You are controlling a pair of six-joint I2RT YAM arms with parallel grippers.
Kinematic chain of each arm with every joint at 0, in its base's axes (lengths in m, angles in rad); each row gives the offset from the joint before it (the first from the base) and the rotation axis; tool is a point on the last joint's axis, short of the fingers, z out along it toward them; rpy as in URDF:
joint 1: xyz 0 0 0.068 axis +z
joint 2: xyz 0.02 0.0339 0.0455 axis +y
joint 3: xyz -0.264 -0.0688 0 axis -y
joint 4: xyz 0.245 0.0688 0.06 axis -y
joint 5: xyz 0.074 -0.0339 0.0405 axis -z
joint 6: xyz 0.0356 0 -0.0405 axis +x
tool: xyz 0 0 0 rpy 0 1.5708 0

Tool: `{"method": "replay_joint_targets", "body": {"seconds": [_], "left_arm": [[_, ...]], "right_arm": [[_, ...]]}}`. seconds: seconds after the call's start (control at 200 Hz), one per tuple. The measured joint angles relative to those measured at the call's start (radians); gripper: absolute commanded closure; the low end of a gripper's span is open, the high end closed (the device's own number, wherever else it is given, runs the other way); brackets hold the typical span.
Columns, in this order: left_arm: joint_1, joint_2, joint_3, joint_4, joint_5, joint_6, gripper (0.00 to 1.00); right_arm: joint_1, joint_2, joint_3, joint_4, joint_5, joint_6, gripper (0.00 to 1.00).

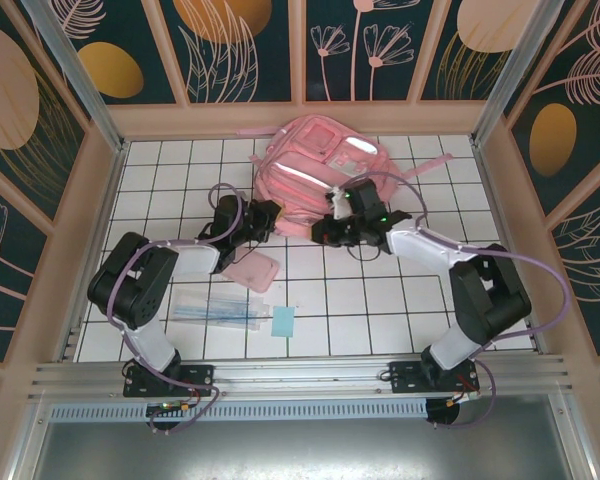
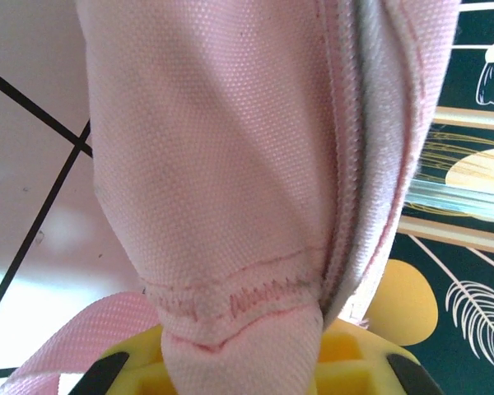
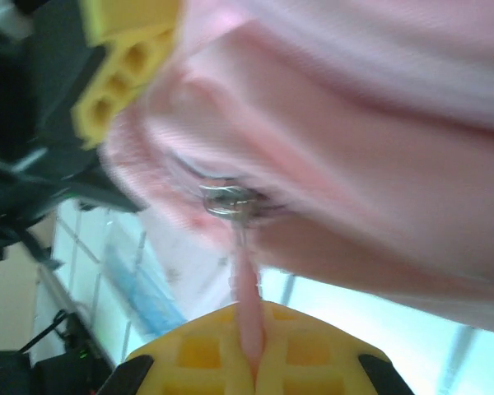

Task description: Pack books, pencil case, and school supplies into a backpack

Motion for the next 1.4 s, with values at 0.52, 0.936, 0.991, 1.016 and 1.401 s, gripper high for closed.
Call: {"method": "replay_joint_targets", "body": {"seconds": [0.52, 0.936, 0.991, 1.016, 1.401], "left_arm": [[0.057, -0.150, -0.004, -0.215, 0.027, 0.154, 1.00], [0.094, -0.157, 0.013, -0.316, 0.027, 0.274, 1.00], [0.098, -0.157, 0.020, -0.341, 0.035, 0.303, 1.00], [0.099, -0.157, 0.024, -0.352, 0.035, 0.319, 1.00], [0.102, -0.125, 0.044, -0.559, -0.039, 0.551, 0.15]], "right_arm": [[-0.286, 0.195, 0.164, -0.273, 0.408, -0.247, 1.00], [-0.306, 0.187, 0.223, -0.286, 0.341, -0.311, 0.37], [-0.310, 0.125, 0.186, -0.280, 0.317, -0.309, 0.35], [-0.309, 0.089, 0.166, -0.276, 0.303, -0.306, 0.35], [-0.240, 0.009, 0.085, -0.062, 0.127, -0.329, 0.36]]}}
